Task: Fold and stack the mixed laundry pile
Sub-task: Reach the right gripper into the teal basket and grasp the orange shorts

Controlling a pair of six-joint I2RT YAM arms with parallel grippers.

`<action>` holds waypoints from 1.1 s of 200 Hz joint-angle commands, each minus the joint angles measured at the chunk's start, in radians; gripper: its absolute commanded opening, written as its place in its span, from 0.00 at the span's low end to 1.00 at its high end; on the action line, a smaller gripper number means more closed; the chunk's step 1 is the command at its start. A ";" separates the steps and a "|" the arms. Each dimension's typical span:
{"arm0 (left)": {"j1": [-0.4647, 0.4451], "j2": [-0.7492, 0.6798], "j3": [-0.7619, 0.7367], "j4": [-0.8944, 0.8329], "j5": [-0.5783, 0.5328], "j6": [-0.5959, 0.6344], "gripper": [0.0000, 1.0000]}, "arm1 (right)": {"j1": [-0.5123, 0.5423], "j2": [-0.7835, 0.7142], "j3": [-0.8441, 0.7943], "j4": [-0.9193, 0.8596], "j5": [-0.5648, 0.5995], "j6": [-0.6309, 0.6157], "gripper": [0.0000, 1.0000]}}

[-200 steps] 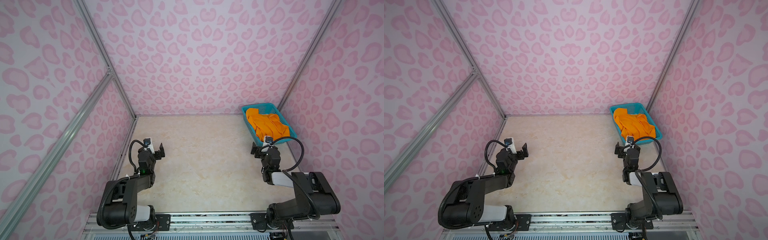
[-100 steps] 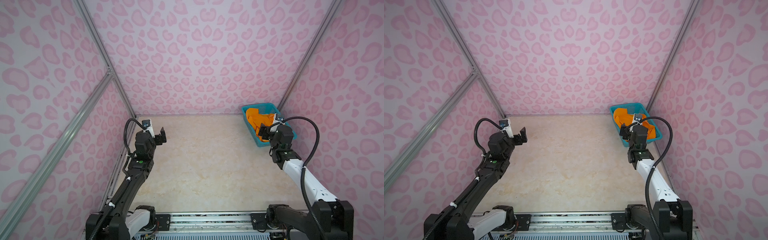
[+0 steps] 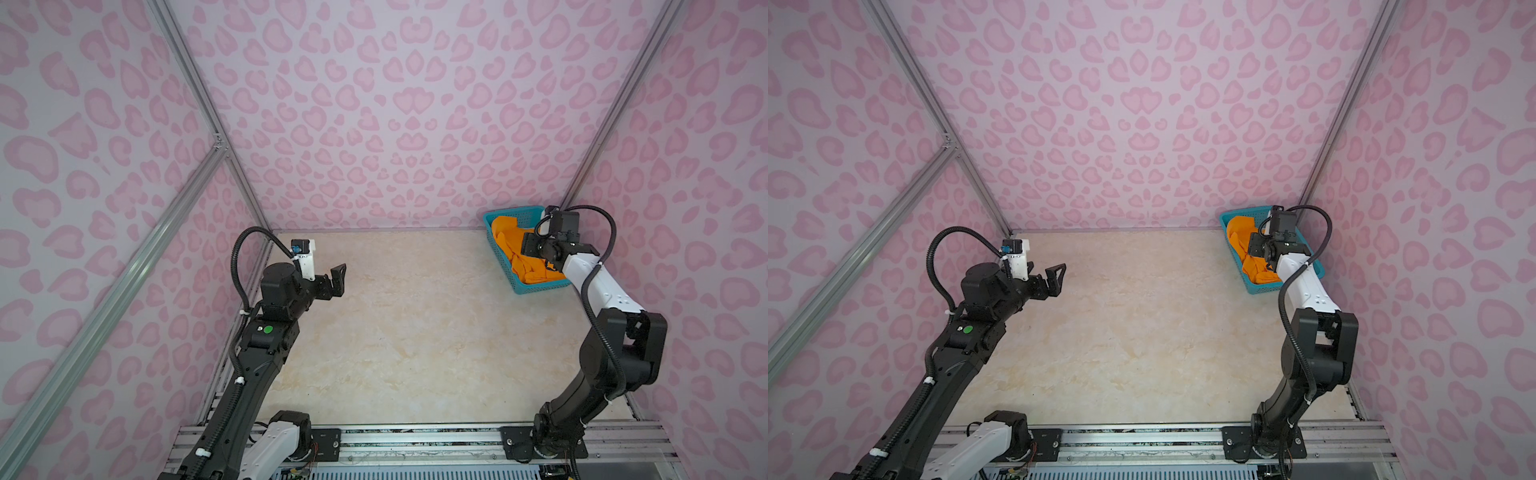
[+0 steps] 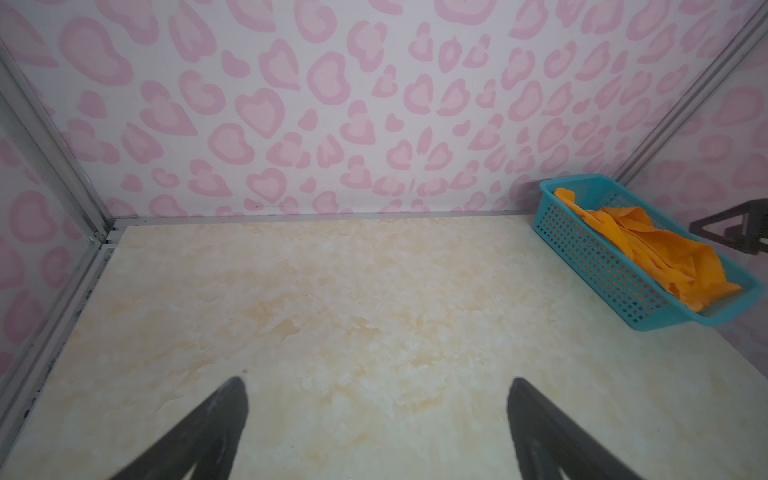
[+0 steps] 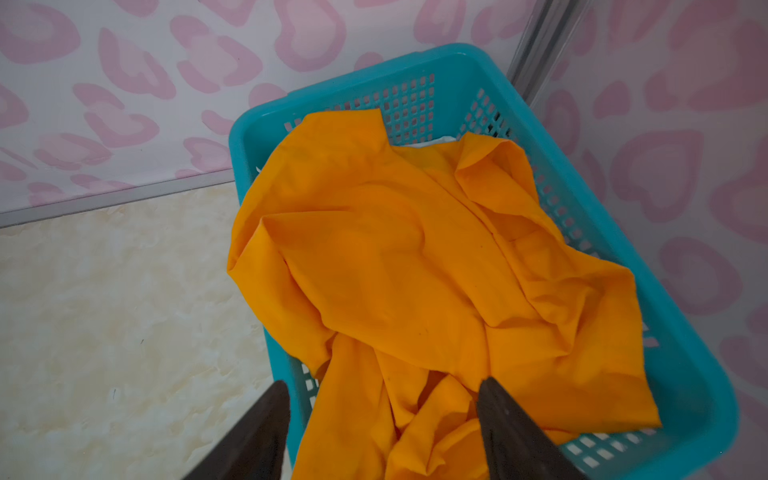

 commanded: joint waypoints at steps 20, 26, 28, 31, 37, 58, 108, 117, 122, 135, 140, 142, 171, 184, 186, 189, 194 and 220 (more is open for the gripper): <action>0.001 -0.026 0.025 -0.099 0.046 -0.013 0.99 | -0.006 0.166 0.133 -0.076 -0.066 -0.023 0.62; 0.000 -0.030 0.025 -0.102 0.047 -0.013 0.99 | -0.011 0.190 0.153 -0.091 -0.072 -0.021 0.60; 0.000 -0.032 0.025 -0.102 0.047 -0.013 0.99 | -0.012 0.199 0.158 -0.094 -0.074 -0.020 0.60; 0.001 -0.033 0.025 -0.102 0.046 -0.014 0.99 | -0.012 0.210 0.164 -0.098 -0.079 -0.020 0.58; 0.001 -0.038 0.024 -0.102 0.047 -0.017 0.99 | -0.015 0.232 0.180 -0.109 -0.088 -0.018 0.57; 0.000 -0.045 0.015 -0.089 0.066 -0.040 0.99 | -0.021 0.291 0.220 -0.141 -0.122 -0.015 0.54; 0.000 -0.030 -0.021 -0.004 0.118 -0.108 1.00 | -0.021 0.370 0.255 -0.153 -0.115 -0.016 0.47; 0.000 -0.025 -0.023 0.000 0.120 -0.111 1.00 | -0.021 0.380 0.263 -0.157 -0.107 -0.020 0.43; 0.000 -0.022 -0.024 0.002 0.121 -0.113 1.00 | -0.022 0.386 0.269 -0.162 -0.102 -0.024 0.39; 0.000 -0.017 -0.025 0.004 0.123 -0.116 0.99 | -0.021 0.396 0.282 -0.172 -0.087 -0.027 0.27; 0.000 -0.015 -0.027 0.004 0.123 -0.116 0.99 | -0.021 0.397 0.284 -0.170 -0.082 -0.028 0.21; 0.000 -0.015 -0.028 0.005 0.122 -0.117 0.99 | -0.021 0.397 0.285 -0.168 -0.080 -0.028 0.20; 0.001 -0.009 -0.035 0.009 0.109 -0.127 0.99 | -0.021 0.374 0.282 -0.156 -0.062 -0.027 0.00; -0.001 -0.003 -0.035 0.008 0.106 -0.129 0.99 | -0.017 0.346 0.275 -0.152 -0.047 -0.025 0.00; -0.001 -0.001 -0.035 0.009 0.105 -0.130 0.99 | -0.016 0.340 0.274 -0.152 -0.044 -0.025 0.00; -0.001 -0.001 -0.035 0.009 0.103 -0.131 0.99 | -0.016 0.334 0.272 -0.152 -0.040 -0.025 0.00; -0.001 0.001 -0.035 0.009 0.101 -0.133 0.99 | -0.012 0.313 0.268 -0.152 -0.030 -0.029 0.00; -0.001 0.018 -0.035 0.015 0.093 -0.143 0.98 | 0.027 0.196 0.244 -0.148 0.029 -0.066 0.00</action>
